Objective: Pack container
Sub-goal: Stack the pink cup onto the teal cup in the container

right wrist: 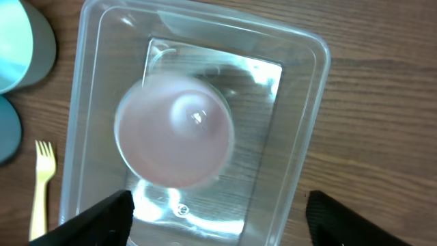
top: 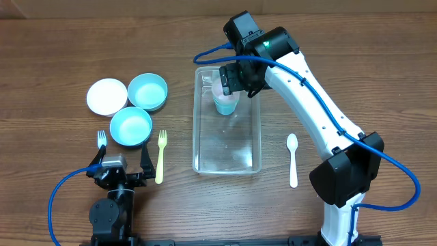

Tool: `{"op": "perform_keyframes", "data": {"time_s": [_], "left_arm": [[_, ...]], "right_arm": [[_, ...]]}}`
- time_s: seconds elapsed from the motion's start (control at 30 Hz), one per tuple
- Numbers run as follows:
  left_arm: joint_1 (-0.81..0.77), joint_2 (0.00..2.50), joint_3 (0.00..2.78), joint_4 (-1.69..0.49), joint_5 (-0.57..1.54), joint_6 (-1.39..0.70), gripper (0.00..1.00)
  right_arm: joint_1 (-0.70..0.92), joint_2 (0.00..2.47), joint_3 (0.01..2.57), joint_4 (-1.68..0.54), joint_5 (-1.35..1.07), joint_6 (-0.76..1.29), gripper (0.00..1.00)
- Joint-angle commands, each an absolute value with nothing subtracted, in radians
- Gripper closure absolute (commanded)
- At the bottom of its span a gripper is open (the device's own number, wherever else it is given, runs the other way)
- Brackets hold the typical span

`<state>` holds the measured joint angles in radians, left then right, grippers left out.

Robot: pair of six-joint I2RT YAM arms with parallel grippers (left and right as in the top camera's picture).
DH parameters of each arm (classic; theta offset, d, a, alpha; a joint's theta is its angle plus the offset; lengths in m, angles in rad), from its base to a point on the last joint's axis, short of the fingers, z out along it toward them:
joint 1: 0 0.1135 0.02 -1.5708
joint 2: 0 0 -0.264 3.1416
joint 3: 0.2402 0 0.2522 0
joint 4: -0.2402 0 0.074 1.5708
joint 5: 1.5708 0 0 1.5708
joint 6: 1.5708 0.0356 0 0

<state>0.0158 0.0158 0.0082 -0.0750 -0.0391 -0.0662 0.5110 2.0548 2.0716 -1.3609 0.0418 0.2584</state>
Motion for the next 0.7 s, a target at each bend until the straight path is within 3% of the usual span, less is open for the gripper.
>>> {"op": "perform_keyframes", "data": {"time_s": [0.0, 0.17, 0.53, 0.67], "left_arm": [[0.028, 0.006, 0.005, -0.071, -0.048, -0.041, 0.0], [0.029, 0.006, 0.005, -0.072, -0.047, -0.041, 0.0], [0.028, 0.006, 0.005, -0.071, -0.047, -0.041, 0.0], [0.029, 0.006, 0.005, -0.071, -0.048, -0.041, 0.0]], "right_arm": [[0.511, 2.056, 2.075, -1.354, 0.051, 0.262, 0.14], [0.477, 2.021, 2.122, -1.425, 0.052, 0.262, 0.14], [0.219, 1.747, 2.143, -1.694, 0.051, 0.259, 0.1], [0.213, 1.653, 2.027, -1.691, 0.051, 0.263, 0.09]]}}
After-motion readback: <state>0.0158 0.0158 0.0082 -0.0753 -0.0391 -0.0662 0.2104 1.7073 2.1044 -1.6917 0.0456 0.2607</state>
